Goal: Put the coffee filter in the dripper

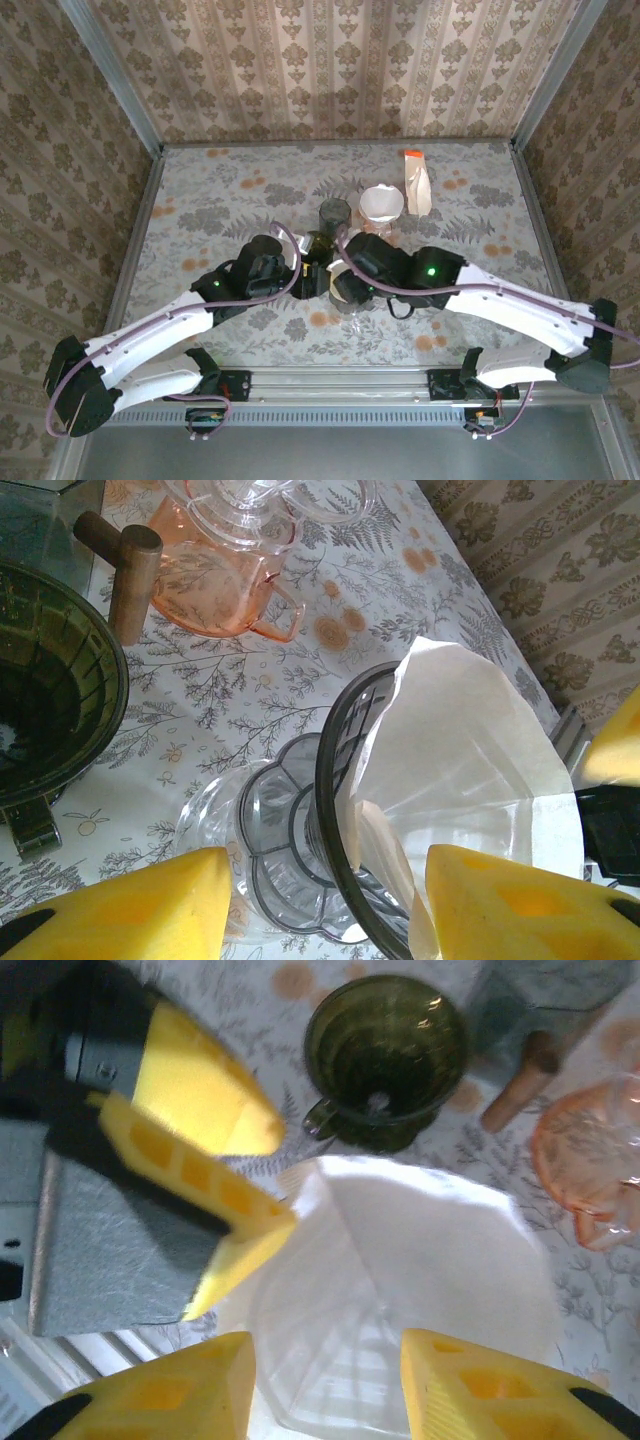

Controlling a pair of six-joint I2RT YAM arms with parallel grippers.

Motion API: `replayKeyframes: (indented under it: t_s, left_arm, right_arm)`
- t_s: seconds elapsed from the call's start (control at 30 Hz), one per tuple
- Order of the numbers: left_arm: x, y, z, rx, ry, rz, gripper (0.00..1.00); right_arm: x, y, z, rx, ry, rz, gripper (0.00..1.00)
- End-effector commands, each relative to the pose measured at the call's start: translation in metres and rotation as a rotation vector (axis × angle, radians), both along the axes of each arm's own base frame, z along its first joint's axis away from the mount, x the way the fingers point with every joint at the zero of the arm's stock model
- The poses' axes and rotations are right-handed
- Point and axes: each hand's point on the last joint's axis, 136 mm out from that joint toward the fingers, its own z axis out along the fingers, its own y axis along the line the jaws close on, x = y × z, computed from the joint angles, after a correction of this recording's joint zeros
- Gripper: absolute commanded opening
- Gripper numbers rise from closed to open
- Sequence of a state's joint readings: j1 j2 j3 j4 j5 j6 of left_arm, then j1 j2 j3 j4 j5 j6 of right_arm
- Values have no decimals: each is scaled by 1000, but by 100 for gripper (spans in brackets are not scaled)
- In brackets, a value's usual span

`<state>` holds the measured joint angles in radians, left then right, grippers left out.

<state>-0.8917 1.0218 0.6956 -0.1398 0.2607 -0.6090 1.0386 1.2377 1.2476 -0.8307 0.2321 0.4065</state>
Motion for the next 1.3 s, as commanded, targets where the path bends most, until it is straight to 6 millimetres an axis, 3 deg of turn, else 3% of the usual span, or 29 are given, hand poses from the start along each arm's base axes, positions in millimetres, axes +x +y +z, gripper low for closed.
replayKeyframes:
  t_s: [0.0,0.13,0.37,0.7,0.93,1.27]
  left_arm:
    - [-1,-4,13,-13,-25,-13,56]
    - [0,-4,14,-14,-27,-12,56]
    - [0,-4,11,-12,-25,-8,56]
    - [-1,-2,13,-22,-24,-4,60]
    - [6,6,32,-78,-51,14,74]
    - [7,-9,26,-111,-15,-34,72]
  right_arm:
    - [18,-33,8,-7,-23,-124,55]
    - [31,-47,-6,13,39,-188,58]
    - [39,-36,-29,-13,99,-173,66]
    - [39,-37,-67,-72,169,-205,65]
    - [38,-36,-69,-74,167,-203,63]
    - [37,-34,-69,-69,166,-201,63]
